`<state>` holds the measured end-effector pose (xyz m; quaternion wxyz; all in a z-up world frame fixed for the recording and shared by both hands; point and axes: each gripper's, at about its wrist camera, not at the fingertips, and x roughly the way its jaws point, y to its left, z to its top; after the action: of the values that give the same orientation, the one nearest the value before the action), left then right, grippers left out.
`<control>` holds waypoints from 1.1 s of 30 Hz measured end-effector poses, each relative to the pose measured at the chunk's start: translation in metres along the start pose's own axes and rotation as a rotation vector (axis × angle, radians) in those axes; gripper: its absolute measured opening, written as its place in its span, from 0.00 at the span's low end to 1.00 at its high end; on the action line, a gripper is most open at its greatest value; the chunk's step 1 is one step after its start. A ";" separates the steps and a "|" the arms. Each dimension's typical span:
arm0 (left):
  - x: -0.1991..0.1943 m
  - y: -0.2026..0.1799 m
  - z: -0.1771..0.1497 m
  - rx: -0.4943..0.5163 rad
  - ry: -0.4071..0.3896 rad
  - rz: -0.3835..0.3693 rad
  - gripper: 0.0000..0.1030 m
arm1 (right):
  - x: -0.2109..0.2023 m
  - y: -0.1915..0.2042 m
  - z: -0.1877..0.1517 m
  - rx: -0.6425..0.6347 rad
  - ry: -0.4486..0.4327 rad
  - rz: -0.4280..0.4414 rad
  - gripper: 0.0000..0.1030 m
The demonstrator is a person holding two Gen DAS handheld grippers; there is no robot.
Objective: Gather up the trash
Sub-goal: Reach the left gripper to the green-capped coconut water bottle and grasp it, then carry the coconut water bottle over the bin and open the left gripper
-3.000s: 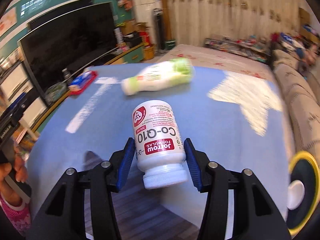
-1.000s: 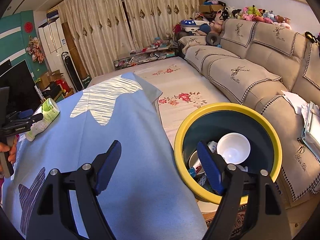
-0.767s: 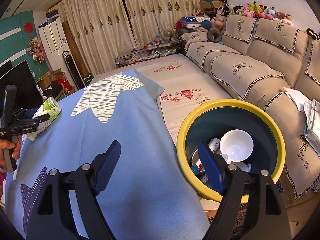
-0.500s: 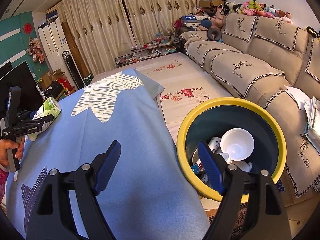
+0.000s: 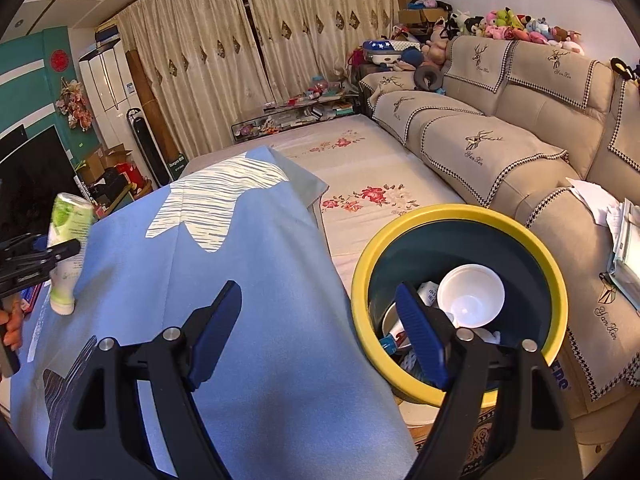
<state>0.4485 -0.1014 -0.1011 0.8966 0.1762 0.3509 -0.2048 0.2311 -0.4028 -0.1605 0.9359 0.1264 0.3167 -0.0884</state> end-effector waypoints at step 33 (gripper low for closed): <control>-0.121 -0.187 0.051 0.028 -0.177 -0.161 0.52 | -0.114 -0.152 -0.028 0.105 -0.098 -0.157 0.73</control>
<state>0.3042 -0.2554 -0.0130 0.9022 0.1411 0.2806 -0.2955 0.0889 -0.5296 -0.1391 0.9326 0.1455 0.2742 -0.1839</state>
